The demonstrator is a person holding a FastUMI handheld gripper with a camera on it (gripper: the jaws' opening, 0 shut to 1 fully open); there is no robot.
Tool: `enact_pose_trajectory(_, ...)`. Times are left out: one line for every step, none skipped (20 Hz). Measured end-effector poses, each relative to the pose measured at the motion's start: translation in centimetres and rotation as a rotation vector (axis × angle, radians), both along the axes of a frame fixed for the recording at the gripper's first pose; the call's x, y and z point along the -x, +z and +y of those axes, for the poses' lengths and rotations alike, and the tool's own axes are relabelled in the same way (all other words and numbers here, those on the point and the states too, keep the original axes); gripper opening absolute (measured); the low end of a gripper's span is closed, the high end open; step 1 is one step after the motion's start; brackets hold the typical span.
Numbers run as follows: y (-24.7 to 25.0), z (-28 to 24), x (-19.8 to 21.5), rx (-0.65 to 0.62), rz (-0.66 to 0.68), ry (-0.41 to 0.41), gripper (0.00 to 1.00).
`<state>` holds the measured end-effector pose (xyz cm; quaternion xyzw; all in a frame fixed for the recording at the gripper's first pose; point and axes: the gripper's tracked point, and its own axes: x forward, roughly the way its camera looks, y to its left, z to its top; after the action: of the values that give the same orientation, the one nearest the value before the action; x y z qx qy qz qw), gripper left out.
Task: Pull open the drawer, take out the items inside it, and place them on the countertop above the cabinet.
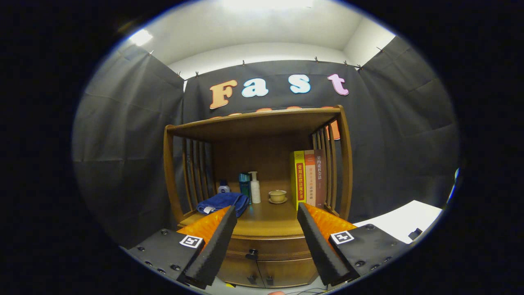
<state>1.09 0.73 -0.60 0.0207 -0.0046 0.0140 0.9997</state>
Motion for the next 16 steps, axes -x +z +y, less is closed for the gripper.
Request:
enact_pose_trajectory(-0.1, -0.5, -0.7, 0.016, -0.012, -0.019, 0.98)
enact_pose_trajectory(-0.3, -0.5, -1.5, 0.025, -0.025, -0.030, 0.98)
enact_pose_trajectory(-0.6, 0.1, -2.1, 0.026, -0.039, -0.030, 0.98)
enact_pose_trajectory(-1.1, 0.6, -3.0, 0.020, -0.047, -0.026, 0.98)
enact_pose_trajectory(-2.0, 0.9, -3.8, 0.011, -0.052, -0.024, 0.98)
enact_pose_trajectory(-3.2, 1.1, -4.8, 0.004, -0.054, -0.025, 0.98)
enact_pose_trajectory(-4.7, 1.0, -5.9, 0.000, -0.053, -0.035, 0.98)
enact_pose_trajectory(-6.3, 0.8, -6.9, 0.006, -0.058, -0.051, 0.98)
enact_pose_trajectory(-8.2, 0.4, -7.9, 0.020, -0.055, -0.079, 0.98)
enact_pose_trajectory(-10.5, 0.1, -8.6, 0.034, -0.039, -0.099, 0.98)
enact_pose_trajectory(-13.0, 0.5, -9.3, 0.037, -0.021, -0.098, 0.98)
enact_pose_trajectory(-15.3, 1.0, -10.0, 0.036, -0.001, -0.093, 0.98)
enact_pose_trajectory(-17.5, 1.5, -11.0, 0.033, 0.028, -0.091, 0.98)
enact_pose_trajectory(-19.5, 1.8, -11.5, 0.025, 0.056, -0.090, 0.98)
enact_pose_trajectory(-21.4, 2.2, -12.2, 0.017, 0.078, -0.086, 0.98)
enact_pose_trajectory(-22.9, 2.7, -12.7, 0.011, 0.096, -0.082, 0.98)
